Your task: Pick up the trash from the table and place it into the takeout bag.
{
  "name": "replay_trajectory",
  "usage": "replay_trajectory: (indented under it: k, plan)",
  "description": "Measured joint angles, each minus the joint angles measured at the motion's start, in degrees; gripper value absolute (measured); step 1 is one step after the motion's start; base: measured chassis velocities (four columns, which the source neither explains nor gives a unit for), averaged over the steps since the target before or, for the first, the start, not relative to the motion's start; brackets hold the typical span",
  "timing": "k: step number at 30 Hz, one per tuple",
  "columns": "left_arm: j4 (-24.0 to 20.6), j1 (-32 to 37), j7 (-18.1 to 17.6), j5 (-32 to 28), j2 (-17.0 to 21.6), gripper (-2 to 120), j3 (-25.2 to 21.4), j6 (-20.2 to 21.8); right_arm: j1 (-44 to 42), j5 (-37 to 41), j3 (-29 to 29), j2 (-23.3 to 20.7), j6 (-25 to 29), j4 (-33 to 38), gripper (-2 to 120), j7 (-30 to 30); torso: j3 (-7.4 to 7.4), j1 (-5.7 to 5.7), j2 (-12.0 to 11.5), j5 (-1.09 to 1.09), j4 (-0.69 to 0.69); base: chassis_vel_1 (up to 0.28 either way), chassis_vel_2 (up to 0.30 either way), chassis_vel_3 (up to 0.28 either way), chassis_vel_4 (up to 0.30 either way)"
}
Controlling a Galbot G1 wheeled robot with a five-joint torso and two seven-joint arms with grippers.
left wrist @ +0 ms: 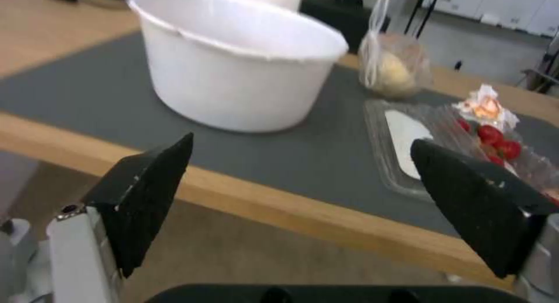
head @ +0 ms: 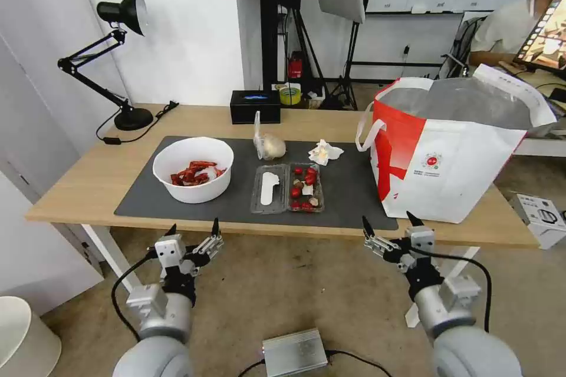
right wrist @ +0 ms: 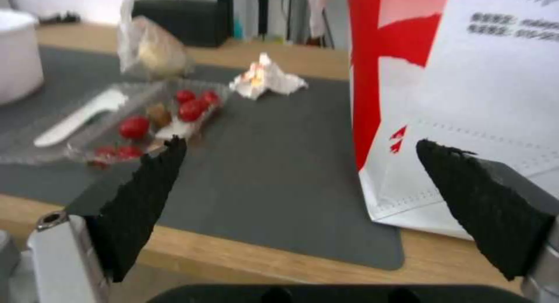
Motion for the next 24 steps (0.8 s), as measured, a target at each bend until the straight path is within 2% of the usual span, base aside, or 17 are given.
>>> replay_trajectory:
  k: [1,3,6,8,9,10,12,14,17,22,24]
  plan:
    - [0.0,0.0,0.0,0.0,0.0,100,0.0,0.0,0.0,0.0,0.0,0.0,0.0,0.0,100,0.0,0.0,0.0,0.0,0.0,0.0,0.0,0.0,0.0,0.0]
    - [0.01,-2.49,-4.41,-4.2,1.81,100,2.0,2.89,2.64,3.99,-0.93,-4.28,-3.25,-0.12,100,2.39,0.0,0.0,0.0,-0.01,0.0,0.0,0.0,0.0,0.0]
    - [0.02,-3.99,-6.95,-6.74,2.91,100,3.25,4.67,4.2,6.37,-1.49,-6.86,-5.24,-0.19,100,3.78,0.0,0.0,0.0,0.0,0.0,0.0,0.0,0.0,0.0]
    - [0.02,-5.89,-10.25,-9.93,4.3,100,4.75,6.82,6.21,9.35,-2.17,-10.13,-7.69,-0.29,100,5.6,0.0,0.0,0.0,0.0,0.0,0.0,0.0,0.0,0.0]
    - [0.02,-7.75,-13.47,-13.07,5.66,100,6.27,9.01,8.05,11.74,-2.74,-13.23,-9.69,-0.39,100,6.99,0.0,0.0,0.0,-0.01,0.02,0.0,0.0,0.0,0.0]
    - [0.02,-7.75,-13.47,-13.07,5.66,100,6.27,9.01,8.05,11.74,-2.74,-13.23,-9.69,-0.39,100,6.99,0.0,0.0,0.0,-0.01,0.02,0.0,0.0,0.0,0.0]
    - [0.03,-10.16,-17.64,-17.12,7.42,100,8.23,11.78,9.57,13.07,-3.57,-15.81,-10.82,-0.58,100,7.61,0.0,0.0,0.0,0.01,-0.03,0.0,0.0,0.0,0.0]
    - [0.03,-11.87,-20.59,-20.0,8.64,100,9.61,13.76,11.95,15.26,-4.68,-19.03,-12.76,-0.93,100,8.67,0.0,0.0,0.01,-0.05,0.02,0.0,0.0,0.0,0.0]
    - [0.04,-12.7,-22.09,-21.41,9.27,100,10.25,14.74,12.63,16.2,-5.27,-19.97,-13.21,-1.06,100,8.72,0.0,0.01,0.0,0.01,0.01,0.0,0.0,0.0,0.0]
    - [0.04,-12.89,-22.52,-21.93,9.4,100,10.42,14.92,12.39,16.33,-5.46,-19.72,-11.87,-1.09,100,7.33,-0.01,-0.01,0.01,-0.01,0.0,0.0,0.0,0.0,0.0]
    - [-0.12,-13.42,-23.15,-24.32,9.53,100,10.48,14.48,12.21,16.32,-5.51,-19.51,-11.2,-1.1,100,6.75,-0.01,-0.01,0.01,-0.02,0.0,0.0,0.0,0.0,0.0]
